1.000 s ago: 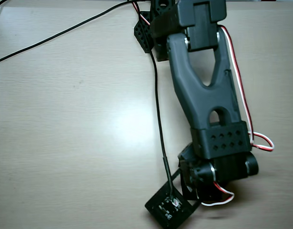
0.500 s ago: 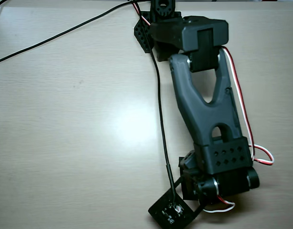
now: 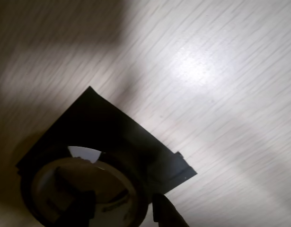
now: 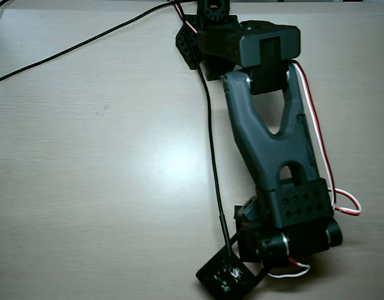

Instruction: Grasp a tape and put it in the target area.

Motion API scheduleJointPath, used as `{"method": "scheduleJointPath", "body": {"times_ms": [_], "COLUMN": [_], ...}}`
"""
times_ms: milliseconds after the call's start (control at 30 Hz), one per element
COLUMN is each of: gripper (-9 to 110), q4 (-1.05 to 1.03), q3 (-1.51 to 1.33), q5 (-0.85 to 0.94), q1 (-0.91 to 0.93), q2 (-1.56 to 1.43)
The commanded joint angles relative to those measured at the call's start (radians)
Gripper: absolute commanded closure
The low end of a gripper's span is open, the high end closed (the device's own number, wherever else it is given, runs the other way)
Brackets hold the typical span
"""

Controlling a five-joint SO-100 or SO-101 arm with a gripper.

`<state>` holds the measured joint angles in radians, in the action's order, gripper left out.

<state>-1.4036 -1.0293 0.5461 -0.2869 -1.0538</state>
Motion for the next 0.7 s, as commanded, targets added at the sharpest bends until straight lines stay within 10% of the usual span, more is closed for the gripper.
{"method": "scheduleJointPath", "body": {"times_ms": [0, 667], "gripper": [87, 87], "q4": [-0.021, -0.298], "q3": [0.057, 0.345], "q5": [-0.002, -0.029], "q1": [0.014, 0.577], "q2": [-0.032, -0.508]}}
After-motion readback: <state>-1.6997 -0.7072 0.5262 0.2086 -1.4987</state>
